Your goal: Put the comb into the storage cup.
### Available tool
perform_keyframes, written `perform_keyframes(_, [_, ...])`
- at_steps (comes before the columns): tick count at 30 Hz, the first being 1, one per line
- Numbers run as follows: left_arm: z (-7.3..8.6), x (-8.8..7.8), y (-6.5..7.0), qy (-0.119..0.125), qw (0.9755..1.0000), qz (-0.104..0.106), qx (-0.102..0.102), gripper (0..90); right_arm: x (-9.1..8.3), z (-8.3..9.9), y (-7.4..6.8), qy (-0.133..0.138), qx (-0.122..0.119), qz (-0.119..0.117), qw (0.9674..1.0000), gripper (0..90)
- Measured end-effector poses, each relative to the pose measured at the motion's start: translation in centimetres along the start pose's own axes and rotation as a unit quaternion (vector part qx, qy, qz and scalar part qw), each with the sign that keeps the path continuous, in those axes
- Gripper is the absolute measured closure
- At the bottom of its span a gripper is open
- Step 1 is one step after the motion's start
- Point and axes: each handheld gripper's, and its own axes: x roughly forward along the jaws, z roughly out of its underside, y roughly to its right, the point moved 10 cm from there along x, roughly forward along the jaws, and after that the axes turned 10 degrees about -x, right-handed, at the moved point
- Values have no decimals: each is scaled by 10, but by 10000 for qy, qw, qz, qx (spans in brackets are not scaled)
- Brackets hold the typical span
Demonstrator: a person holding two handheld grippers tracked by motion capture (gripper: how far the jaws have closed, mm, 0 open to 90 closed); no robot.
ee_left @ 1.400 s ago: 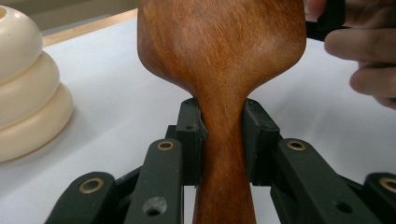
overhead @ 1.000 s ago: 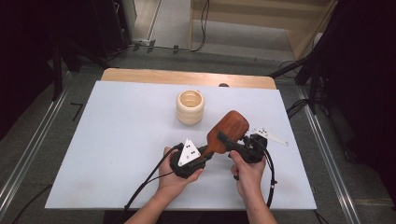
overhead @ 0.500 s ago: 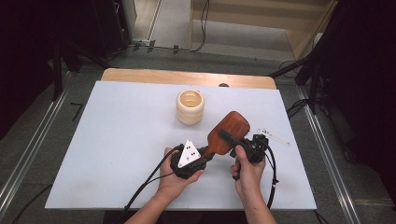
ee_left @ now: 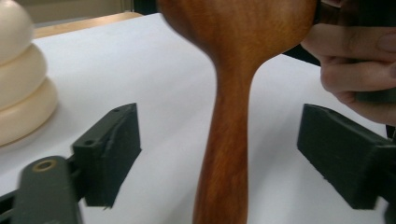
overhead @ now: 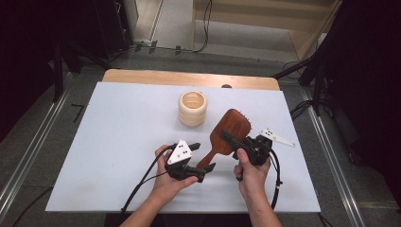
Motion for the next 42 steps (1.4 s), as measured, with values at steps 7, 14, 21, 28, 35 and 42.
perform_keyframes(7, [0, -22, -19, 144, 9995, -235, -133, 16, 1, -3, -2, 12, -177, 5, 9998, 525])
perform_keyframes(14, [3, -47, -36, 302, 9986, -371, -228, 0, 0, -6, -2, 35, -300, 29, 9995, 527])
perform_keyframes(21, [12, -73, -57, 361, 9969, -637, -287, 0, 1, -10, -2, 83, -404, 23, 9991, 530])
perform_keyframes(28, [19, -100, -76, 466, 9944, -868, -395, 0, 3, -11, -2, 62, -467, 22, 9989, 530])
perform_keyframes(35, [22, -125, -91, 532, 9920, -1085, -378, 0, 4, -13, -1, 101, -505, 6, 9987, 530])
perform_keyframes(42, [30, -153, -106, 565, 9889, -1305, -443, 0, 3, -18, 1, 122, -592, 23, 9982, 531])
